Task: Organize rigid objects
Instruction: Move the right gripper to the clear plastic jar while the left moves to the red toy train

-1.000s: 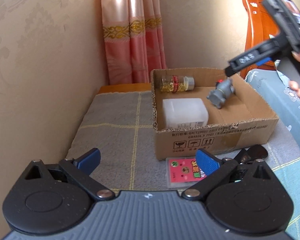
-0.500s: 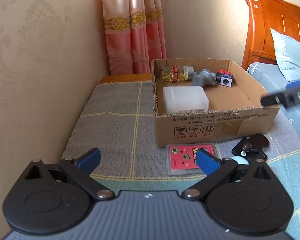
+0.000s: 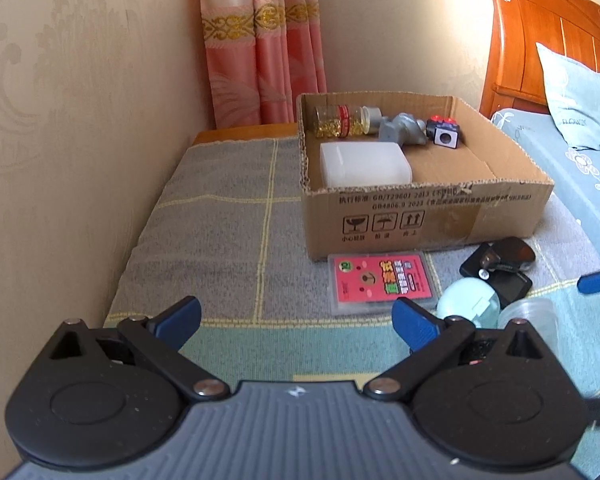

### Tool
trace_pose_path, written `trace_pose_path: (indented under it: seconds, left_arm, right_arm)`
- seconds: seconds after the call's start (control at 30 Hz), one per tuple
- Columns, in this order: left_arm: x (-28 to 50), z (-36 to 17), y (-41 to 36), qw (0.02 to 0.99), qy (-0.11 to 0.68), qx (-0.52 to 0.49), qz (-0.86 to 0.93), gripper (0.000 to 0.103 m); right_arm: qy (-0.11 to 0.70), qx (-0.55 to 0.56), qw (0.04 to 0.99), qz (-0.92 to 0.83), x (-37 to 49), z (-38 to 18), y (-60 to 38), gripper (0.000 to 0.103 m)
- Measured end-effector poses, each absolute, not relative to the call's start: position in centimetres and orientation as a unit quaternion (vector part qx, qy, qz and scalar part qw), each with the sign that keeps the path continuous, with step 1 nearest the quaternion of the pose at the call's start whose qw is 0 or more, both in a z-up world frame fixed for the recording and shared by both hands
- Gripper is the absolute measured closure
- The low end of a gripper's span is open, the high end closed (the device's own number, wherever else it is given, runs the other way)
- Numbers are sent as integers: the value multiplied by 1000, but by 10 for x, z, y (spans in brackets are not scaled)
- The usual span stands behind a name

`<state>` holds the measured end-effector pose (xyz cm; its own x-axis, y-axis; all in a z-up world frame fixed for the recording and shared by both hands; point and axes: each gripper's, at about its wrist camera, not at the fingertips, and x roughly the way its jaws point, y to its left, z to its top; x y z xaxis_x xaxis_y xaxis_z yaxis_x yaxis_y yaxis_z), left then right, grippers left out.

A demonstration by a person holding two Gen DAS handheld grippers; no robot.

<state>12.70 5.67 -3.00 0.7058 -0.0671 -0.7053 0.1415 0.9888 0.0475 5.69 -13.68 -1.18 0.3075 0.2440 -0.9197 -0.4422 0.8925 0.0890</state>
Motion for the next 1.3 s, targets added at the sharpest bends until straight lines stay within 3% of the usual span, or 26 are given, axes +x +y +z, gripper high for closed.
trace_pose_path:
  seconds: [0.23,0.8,1.3]
  left_arm:
    - [120,-37,57,913,395,43,-94,2]
    - [121,-42,32,901,408,71,-131,2]
    - [117,-73,8,878,424,91,-202,2]
  right_arm:
    - [539,-160,796,225,43,-30,-121,0]
    - [561,-49,819,113,63,-50,-153,0]
    - [564,-76,813,122,39,-64,-157,0]
